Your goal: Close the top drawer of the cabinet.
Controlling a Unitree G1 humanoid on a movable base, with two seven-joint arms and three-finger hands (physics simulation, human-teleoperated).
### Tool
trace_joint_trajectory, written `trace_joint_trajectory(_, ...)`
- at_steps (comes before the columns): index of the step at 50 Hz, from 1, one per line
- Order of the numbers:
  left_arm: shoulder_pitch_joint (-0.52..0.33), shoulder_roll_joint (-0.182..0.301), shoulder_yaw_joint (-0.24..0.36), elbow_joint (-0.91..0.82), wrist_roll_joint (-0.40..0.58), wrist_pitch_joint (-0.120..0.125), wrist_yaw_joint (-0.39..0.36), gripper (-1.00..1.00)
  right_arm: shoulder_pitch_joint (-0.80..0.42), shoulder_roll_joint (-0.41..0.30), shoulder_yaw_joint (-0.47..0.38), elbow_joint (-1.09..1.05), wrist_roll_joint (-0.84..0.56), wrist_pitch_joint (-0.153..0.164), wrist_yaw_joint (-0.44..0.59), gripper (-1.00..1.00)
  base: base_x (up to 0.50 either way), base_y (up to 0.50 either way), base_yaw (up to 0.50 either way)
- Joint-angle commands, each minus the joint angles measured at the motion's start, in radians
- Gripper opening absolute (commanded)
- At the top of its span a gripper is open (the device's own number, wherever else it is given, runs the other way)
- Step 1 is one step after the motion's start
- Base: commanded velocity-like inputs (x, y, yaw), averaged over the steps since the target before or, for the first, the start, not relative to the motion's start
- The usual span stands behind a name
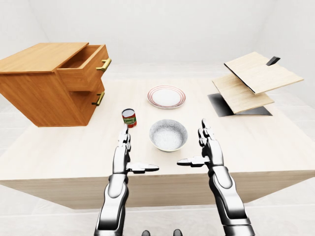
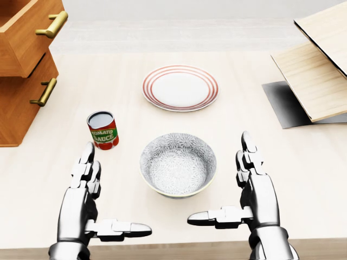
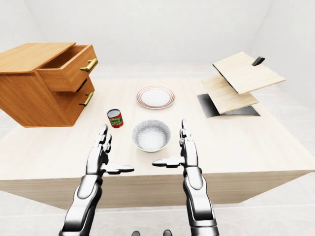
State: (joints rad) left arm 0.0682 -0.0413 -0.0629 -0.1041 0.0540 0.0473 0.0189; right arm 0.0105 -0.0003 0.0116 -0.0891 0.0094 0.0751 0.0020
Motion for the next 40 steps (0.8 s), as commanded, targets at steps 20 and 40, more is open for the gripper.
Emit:
trace_joint_trajectory(20,-0.044,0.056,0.081,0.047,-0.048,-0.032,-0.059,1.00,0.045,-0.015,-0.036,-0.058,0.031,-0.046,0.073,1.00,0.00,0.00,0.00)
trace_joint_trajectory(40,0.094,0.042,0.060,-0.343,0.019,-0.027,-0.034,1.00,0.127,-0.003,-0.072,-0.396,0.152,0.012,0.094,1.00,0.00,0.00,0.00)
